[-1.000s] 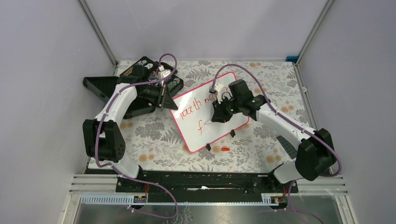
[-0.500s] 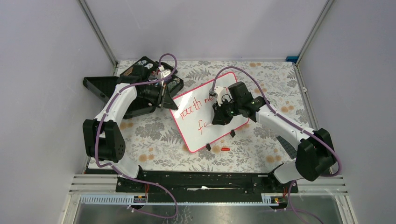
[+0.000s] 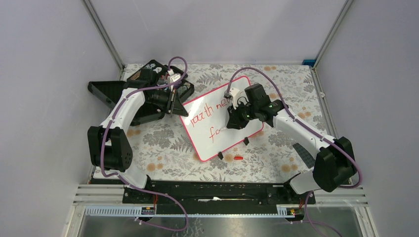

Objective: Write a sentence on the whiteboard

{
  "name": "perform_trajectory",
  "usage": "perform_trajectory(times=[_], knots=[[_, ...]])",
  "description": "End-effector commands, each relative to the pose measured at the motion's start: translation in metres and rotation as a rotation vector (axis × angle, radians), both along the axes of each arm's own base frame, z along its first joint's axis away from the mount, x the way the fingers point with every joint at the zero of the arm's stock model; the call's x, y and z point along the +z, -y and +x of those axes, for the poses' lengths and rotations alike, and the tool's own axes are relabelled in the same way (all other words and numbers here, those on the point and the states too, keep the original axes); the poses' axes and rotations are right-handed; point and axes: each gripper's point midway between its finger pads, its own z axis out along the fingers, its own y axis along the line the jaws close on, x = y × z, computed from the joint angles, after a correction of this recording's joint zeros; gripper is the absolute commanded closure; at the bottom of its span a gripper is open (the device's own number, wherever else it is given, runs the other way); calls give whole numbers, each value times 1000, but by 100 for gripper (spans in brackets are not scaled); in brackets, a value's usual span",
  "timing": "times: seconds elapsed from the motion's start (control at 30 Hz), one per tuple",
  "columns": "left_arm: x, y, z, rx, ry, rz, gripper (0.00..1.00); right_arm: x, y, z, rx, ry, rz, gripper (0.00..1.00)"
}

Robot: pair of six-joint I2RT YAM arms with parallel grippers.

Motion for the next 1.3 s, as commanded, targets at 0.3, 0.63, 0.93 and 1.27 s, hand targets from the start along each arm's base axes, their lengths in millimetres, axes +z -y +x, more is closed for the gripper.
perform_trajectory(times=[0.3,0.63,0.93,1.27], knots=[[-8,-5,10,-3,79,61,100,24,-6,21,-10,84,35,100],[-9,-4,11,-3,77,59,100,6,2,7,-4,48,11,100],[-9,-5,11,-2,79,62,100,2,10,4,-8,60,-16,100],[-9,-4,12,-2,77,60,100,24,10,4,14,88,8,100]])
